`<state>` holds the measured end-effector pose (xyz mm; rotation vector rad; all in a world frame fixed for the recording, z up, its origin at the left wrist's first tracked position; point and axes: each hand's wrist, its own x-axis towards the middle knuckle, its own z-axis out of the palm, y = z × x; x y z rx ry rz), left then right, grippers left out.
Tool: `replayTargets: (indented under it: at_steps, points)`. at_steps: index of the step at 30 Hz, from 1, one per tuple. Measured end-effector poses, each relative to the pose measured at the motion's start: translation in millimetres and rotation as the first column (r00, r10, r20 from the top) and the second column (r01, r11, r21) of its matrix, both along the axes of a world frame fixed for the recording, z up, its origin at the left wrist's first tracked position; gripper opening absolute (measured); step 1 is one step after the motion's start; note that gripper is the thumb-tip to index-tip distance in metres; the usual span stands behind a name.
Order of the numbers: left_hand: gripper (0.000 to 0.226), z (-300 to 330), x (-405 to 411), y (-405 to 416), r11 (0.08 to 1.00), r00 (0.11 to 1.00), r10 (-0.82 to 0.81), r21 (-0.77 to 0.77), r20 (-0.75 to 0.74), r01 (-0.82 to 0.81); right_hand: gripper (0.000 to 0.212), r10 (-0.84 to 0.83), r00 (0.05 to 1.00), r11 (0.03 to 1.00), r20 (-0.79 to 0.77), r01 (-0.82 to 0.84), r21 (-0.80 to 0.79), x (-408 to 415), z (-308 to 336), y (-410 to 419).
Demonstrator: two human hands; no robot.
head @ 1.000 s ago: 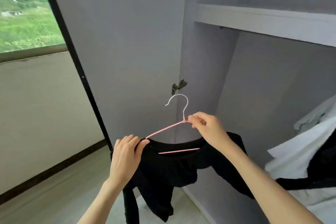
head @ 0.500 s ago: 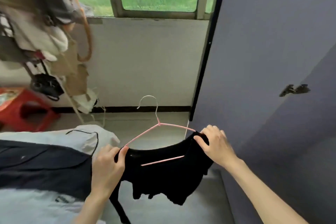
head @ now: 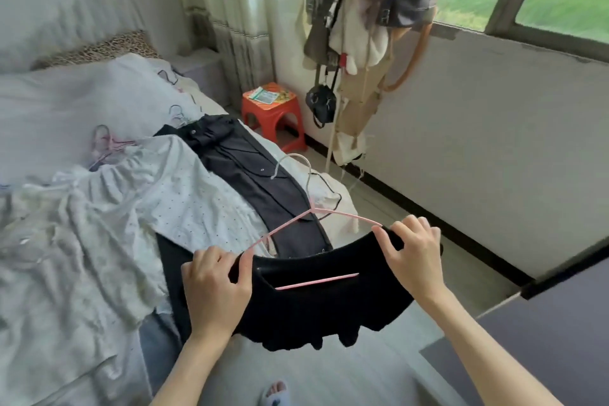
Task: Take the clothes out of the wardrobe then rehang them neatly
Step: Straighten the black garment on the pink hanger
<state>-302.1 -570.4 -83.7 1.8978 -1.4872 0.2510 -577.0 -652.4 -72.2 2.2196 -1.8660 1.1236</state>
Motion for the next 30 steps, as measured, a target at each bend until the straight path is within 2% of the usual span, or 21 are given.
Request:
replayTargets:
  at_steps: [5, 9, 15, 19, 22, 26, 30]
  points:
    - [0.048, 37, 40, -3, 0.983, 0.984, 0.174, -0.046, -0.034, -0.176, 0.044, 0.127, 0.992, 0.988, 0.024, -0.125, -0.092, 61, 31, -50]
    - [0.047, 63, 79, -19, 0.97, 0.976, 0.198, -0.127, -0.086, -0.208, 0.047, 0.23, 0.973, 0.962, 0.036, -0.221, -0.162, 108, 56, -92]
    - [0.046, 111, 130, -85, 0.919, 0.952, 0.294, -0.25, -0.083, -0.305, 0.046, 0.285, 0.958, 0.914, 0.042, -0.258, -0.311, 172, 110, -170]
    - [0.042, 122, 167, -140, 0.912, 0.958, 0.279, -0.296, -0.059, -0.284, 0.05, 0.292, 0.953, 0.912, 0.076, -0.254, -0.323, 209, 122, -222]
    - [0.045, 131, 199, -177, 0.917, 0.966, 0.258, -0.315, -0.004, -0.246, 0.041, 0.302, 0.949, 0.926, 0.09, -0.269, -0.265, 234, 130, -257]
    - [0.047, 132, 240, -224, 0.933, 0.979, 0.204, -0.31, 0.029, -0.186, 0.034, 0.355, 0.933, 0.919, 0.058, -0.338, -0.203, 269, 137, -307]
    - [0.046, 130, 283, -272, 0.939, 0.975, 0.219, -0.281, 0.045, -0.198, 0.035, 0.425, 0.905, 0.897, 0.029, -0.417, -0.149, 308, 136, -365]
